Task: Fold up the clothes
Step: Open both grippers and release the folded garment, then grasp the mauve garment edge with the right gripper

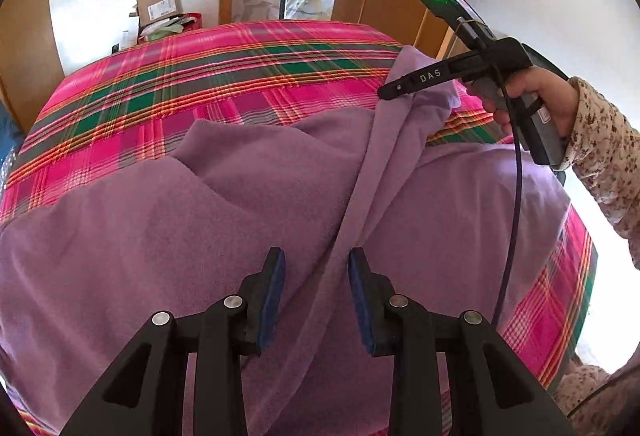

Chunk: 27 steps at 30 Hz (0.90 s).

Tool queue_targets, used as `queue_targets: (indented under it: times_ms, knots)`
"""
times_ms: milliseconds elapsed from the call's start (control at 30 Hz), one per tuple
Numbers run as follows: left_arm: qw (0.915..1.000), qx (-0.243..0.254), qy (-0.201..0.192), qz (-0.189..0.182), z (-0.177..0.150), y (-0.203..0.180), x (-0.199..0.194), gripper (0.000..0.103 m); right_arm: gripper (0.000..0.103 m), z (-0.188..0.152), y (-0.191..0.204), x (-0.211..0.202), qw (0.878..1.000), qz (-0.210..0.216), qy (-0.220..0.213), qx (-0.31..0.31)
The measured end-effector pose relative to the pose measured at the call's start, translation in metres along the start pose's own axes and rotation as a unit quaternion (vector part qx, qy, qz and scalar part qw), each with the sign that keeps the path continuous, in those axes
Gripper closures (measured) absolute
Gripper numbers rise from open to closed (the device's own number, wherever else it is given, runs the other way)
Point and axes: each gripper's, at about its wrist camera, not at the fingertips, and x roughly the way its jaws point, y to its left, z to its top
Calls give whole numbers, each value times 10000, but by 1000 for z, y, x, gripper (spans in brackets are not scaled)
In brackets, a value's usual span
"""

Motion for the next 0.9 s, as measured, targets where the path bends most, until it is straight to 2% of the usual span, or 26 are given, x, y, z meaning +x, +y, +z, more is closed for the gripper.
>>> queue_targets:
  times_ms: [200,233,300,367,567,900]
  knots:
    - [10000,33,36,23,0,-2,3,69,71,-2,-2,0,10000,27,-47,-4]
    - [10000,38,35,23,0,-2,3,69,78,-2,-3,0,10000,47,-67,11]
    - [10000,37,28,21,0,-3,3,69,83,-4,-4,-1,9999,90,-109,-37]
    - [10000,26,29,22,0,-2,3,69,98,-5,-4,-2,9998,142,-142,-75]
    - [10000,-3,-4,12,0,-1,3,69,101,-14,-7,-15,9991,207,-361,13]
    - [10000,-3,-76,14,0,-2,-1,69,101,-36,-17,-68,9946,303,-962,224]
